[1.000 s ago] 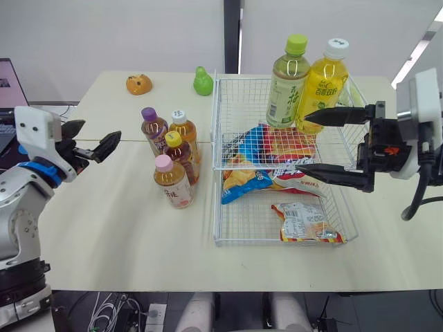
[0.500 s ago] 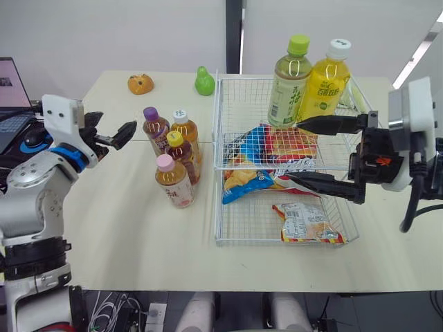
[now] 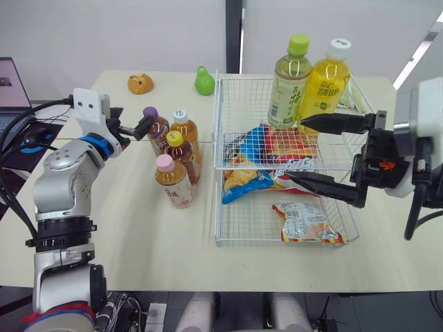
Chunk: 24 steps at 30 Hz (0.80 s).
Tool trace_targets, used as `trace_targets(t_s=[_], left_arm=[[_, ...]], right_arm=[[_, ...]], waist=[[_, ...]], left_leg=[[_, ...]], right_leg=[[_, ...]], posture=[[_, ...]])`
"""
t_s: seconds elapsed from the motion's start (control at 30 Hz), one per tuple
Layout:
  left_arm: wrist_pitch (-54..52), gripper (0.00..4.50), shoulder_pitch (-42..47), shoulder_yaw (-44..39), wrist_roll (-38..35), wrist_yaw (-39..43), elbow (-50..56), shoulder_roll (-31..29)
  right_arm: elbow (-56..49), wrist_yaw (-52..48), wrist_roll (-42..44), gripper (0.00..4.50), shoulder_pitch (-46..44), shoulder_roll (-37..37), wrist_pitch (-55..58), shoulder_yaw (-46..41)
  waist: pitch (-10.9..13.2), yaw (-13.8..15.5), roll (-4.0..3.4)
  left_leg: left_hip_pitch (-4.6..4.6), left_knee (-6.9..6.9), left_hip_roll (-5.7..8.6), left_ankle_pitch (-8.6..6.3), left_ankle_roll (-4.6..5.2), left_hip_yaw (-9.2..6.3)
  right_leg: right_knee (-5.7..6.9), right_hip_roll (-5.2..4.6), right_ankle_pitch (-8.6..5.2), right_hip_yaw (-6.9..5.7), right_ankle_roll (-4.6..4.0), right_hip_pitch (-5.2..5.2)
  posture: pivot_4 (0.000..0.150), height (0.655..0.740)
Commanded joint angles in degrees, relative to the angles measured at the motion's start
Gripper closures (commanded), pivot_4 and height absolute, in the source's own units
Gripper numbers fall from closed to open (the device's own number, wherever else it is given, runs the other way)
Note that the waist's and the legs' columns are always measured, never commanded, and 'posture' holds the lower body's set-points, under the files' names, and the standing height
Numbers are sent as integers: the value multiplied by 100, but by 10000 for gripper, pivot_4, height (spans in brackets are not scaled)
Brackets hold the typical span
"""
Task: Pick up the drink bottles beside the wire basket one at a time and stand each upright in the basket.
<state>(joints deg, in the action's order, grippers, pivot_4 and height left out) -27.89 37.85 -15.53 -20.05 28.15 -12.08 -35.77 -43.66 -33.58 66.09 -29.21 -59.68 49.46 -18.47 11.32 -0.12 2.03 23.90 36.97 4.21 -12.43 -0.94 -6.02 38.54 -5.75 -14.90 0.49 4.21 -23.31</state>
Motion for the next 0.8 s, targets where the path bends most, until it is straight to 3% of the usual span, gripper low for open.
trace_targets(t_s=[0.03, 0.53, 0.63, 0.8], left_arm=[[298, 397, 331, 47, 110, -19, -221, 47], [812, 397, 946, 260, 315, 176, -1229, 323], [864, 5926, 951, 257, 304, 218, -1288, 354], [799, 22061, 892, 229, 249, 307, -1218, 413]], right_arm=[[-214, 130, 167, 0, 122, -115, -79, -295], [216, -11, -422, 0, -87, -2, -348, 313], [334, -81, -626, 0, -149, 57, -423, 441], [195, -61, -594, 0, -50, 77, -397, 322]], waist=[[0, 0, 0], [0, -11, 0], [0, -13, 0], [0, -10, 1]], left_leg=[[0, 0, 0, 0, 0, -2], [0, 0, 1, 0, 0, -2], [0, 0, 1, 0, 0, -2], [1, 0, 1, 0, 0, -3]], right_leg=[[0, 0, 0, -2, 0, 0], [0, 1, 0, -3, 0, 1], [-1, 0, 0, -2, 0, 0], [-1, 0, 0, -3, 1, 0]], posture=[[1500, 7400], [1500, 7400], [1500, 7400], [1500, 7400]])
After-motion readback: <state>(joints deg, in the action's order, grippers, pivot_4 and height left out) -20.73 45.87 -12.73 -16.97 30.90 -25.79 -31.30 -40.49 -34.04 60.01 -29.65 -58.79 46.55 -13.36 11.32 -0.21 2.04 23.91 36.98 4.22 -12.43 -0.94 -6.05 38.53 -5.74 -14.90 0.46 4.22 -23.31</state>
